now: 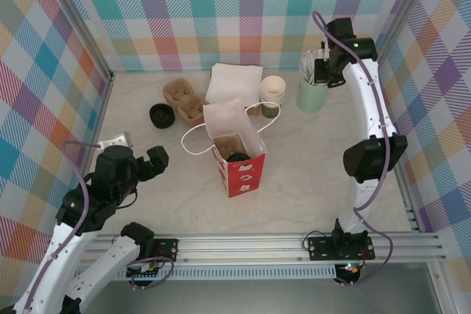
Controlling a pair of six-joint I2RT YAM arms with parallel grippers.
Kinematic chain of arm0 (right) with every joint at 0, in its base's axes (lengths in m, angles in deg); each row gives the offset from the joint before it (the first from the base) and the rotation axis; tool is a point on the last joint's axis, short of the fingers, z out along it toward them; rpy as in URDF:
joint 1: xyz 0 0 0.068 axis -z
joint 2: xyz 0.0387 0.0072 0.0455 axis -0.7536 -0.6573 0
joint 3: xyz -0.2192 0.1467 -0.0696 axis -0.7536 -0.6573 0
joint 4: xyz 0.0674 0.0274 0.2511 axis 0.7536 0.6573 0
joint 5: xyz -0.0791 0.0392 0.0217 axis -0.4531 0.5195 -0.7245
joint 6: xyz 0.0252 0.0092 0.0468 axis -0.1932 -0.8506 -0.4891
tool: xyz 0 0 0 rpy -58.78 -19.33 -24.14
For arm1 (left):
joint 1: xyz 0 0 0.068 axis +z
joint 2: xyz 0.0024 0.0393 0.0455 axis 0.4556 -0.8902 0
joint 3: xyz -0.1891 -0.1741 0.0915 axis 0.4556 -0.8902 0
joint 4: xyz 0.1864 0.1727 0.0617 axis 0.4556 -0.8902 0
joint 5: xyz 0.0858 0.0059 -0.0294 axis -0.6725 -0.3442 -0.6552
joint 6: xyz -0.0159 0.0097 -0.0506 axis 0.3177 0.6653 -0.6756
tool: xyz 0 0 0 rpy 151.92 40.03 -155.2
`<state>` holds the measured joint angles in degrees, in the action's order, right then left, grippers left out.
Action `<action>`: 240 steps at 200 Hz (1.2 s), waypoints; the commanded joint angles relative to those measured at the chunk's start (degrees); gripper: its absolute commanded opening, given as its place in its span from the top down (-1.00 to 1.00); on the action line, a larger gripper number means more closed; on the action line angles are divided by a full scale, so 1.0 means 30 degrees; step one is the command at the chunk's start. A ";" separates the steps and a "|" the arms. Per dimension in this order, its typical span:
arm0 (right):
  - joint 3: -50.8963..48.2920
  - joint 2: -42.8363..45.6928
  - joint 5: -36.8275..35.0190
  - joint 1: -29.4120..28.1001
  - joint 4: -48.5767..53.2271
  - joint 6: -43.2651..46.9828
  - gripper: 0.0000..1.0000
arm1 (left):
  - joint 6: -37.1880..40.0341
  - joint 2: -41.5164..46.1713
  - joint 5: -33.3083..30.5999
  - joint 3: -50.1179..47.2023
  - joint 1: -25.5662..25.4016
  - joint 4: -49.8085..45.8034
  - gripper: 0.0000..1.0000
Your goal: Pack the takeout coffee
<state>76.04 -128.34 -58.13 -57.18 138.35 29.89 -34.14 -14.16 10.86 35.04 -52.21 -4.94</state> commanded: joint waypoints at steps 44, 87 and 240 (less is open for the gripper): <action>0.0243 0.2622 0.0394 0.0055 0.2008 -0.0069 0.96 | -0.0108 -0.0148 -0.0083 -0.0001 -0.0114 0.0287 -1.00; 0.0356 0.5291 0.1521 0.0059 0.4368 -0.0205 0.97 | -0.0245 -0.0717 -0.0079 0.0325 -0.0126 0.0399 -1.00; -0.2170 1.2493 1.4890 -0.0055 0.2399 -0.1443 1.00 | -0.2199 -0.0922 -0.1986 0.0995 -0.0122 -0.1571 -1.00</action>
<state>70.44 -89.77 -23.05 -57.18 148.43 27.40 -39.93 -17.76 6.77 35.78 -52.21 -7.54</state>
